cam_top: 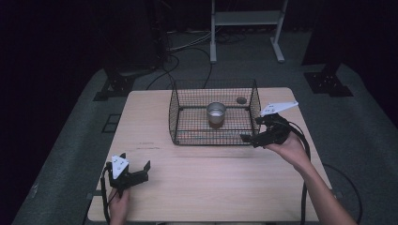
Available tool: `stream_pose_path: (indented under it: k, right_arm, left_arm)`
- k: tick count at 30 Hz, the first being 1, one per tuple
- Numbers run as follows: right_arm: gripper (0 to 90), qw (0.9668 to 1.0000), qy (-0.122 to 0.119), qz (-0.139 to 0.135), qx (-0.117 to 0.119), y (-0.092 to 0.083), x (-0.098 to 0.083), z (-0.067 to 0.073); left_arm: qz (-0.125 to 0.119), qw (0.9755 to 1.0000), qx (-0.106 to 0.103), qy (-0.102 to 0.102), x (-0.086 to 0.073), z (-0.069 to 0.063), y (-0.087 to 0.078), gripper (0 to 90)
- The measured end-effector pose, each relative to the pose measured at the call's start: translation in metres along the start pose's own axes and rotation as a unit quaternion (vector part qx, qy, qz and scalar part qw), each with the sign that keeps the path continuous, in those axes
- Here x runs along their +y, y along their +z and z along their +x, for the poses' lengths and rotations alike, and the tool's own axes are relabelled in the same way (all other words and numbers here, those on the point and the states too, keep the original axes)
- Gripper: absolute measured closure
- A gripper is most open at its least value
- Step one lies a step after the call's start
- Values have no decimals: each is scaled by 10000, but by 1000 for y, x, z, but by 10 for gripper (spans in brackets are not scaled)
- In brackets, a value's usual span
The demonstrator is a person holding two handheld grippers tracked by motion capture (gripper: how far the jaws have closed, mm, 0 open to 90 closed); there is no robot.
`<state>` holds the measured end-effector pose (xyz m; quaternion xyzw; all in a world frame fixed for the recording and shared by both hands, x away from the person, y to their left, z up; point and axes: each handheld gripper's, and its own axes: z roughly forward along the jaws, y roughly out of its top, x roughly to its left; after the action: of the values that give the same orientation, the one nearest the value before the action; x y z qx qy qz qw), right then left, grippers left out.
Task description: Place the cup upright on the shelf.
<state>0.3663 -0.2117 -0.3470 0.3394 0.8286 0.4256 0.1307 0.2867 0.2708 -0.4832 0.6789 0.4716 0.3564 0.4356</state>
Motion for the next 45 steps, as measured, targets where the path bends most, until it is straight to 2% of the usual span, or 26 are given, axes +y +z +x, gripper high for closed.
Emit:
stream_pose_path:
  k: [7,14,26,45]
  right_arm:
    - [74,10000,-37,43,-30,-7,-13,2]
    - [74,9999,112,96,-63,-8,-32,0]
    - [74,9995,154,-6,-276,-13,-52,0]
    - [74,9987,410,0,-317,-12,-81,-3]
  left_arm:
    - [26,10000,0,12,0,0,0,0]
    - [31,10000,7,18,0,0,0,0]
    - [30,10000,10,8,0,0,0,0]
    - [33,10000,11,6,0,0,0,0]
